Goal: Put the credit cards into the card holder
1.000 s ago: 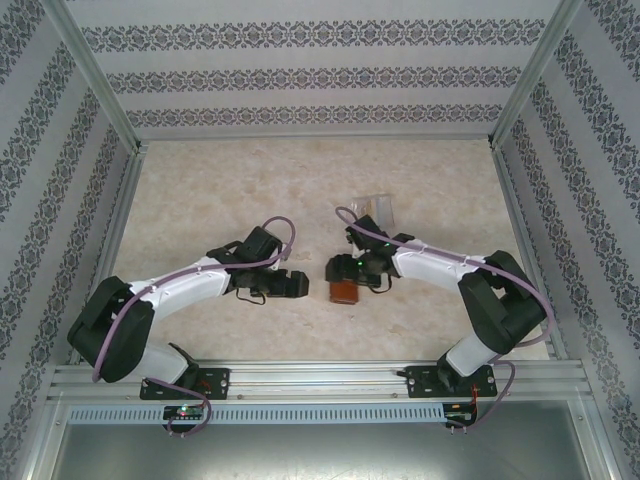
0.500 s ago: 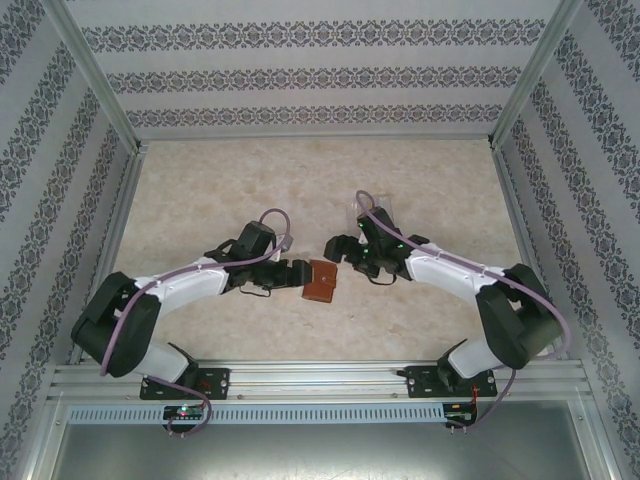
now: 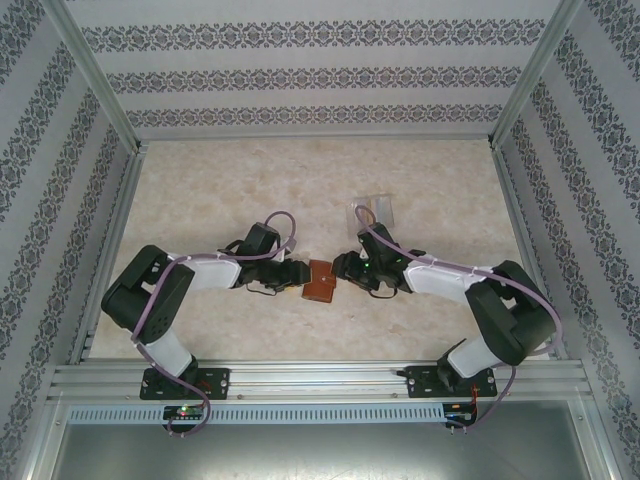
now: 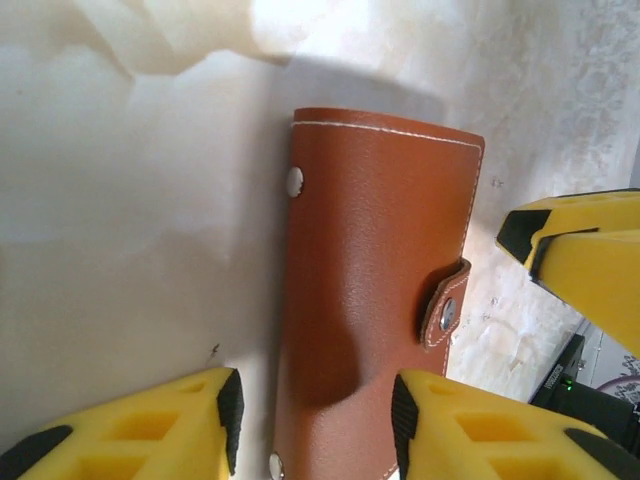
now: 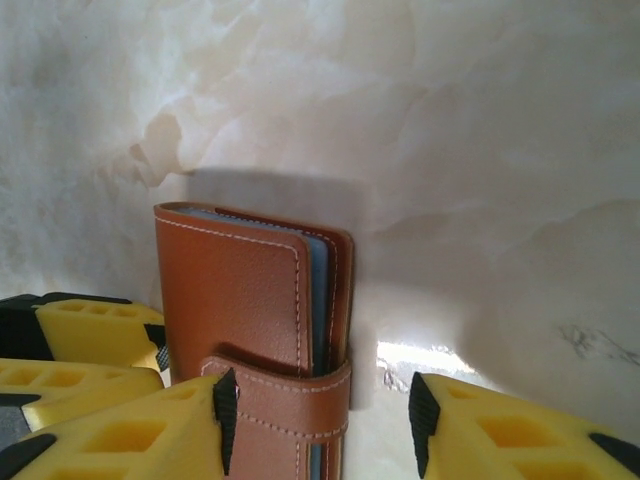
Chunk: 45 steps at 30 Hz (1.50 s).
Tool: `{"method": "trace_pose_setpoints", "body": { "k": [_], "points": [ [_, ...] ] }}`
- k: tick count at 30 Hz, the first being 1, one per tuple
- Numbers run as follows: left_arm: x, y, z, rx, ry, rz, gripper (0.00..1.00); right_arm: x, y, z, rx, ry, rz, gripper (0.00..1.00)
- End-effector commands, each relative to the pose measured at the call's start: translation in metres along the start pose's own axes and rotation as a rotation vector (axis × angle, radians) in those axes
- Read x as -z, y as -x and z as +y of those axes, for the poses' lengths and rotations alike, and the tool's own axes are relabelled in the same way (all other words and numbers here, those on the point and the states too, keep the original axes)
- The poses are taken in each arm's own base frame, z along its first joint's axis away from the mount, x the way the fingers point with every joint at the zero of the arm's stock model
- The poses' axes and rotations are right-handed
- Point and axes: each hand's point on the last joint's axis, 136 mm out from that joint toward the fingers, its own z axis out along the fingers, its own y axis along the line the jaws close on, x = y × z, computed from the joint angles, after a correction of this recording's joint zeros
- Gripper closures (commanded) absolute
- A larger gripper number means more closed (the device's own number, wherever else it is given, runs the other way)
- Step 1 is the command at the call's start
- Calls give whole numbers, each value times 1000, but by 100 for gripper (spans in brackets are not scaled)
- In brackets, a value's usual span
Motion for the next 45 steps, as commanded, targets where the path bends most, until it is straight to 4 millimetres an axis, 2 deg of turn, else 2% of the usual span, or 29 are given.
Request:
{"method": "trace_pose_setpoints", "body": {
  "k": [1, 7, 12, 15, 17, 21, 25, 29, 34, 38, 41, 45],
  "points": [
    [-11, 2, -3, -21, -27, 11, 56, -11, -5, 13, -3, 72, 17, 52],
    [-18, 1, -3, -8, -41, 36, 59, -28, -9, 22, -30, 126, 32, 57],
    [-18, 1, -8, -11, -65, 44, 74, -36, -10, 27, -51, 161, 26, 62],
    [-12, 2, -16, -29, -76, 40, 79, -37, -8, 35, -68, 204, 21, 63],
    [-5, 4, -21, -43, -74, 25, 86, -36, -8, 39, -61, 217, 19, 64],
    [11, 8, -26, -45, -30, -10, 91, -32, -3, 29, -16, 152, -25, 62],
    [26, 11, -31, -17, -1, -56, 100, -23, -3, 20, 152, 33, -98, 56],
    [39, 14, -30, 9, 60, -74, 100, -5, -5, 38, 265, 66, -178, 53],
    [44, 15, -32, 27, 88, -74, 100, 8, -10, 63, 390, 116, -216, 51],
    [45, 16, -38, 45, 52, -81, 100, 2, -19, 75, 429, 152, -187, 52],
    [45, 15, -45, 60, 19, -68, 100, -10, -25, 71, 437, 123, -166, 53],
    [44, 14, -62, 72, -82, -55, 100, -16, -25, 72, 464, 119, -175, 55]
  ]
}}
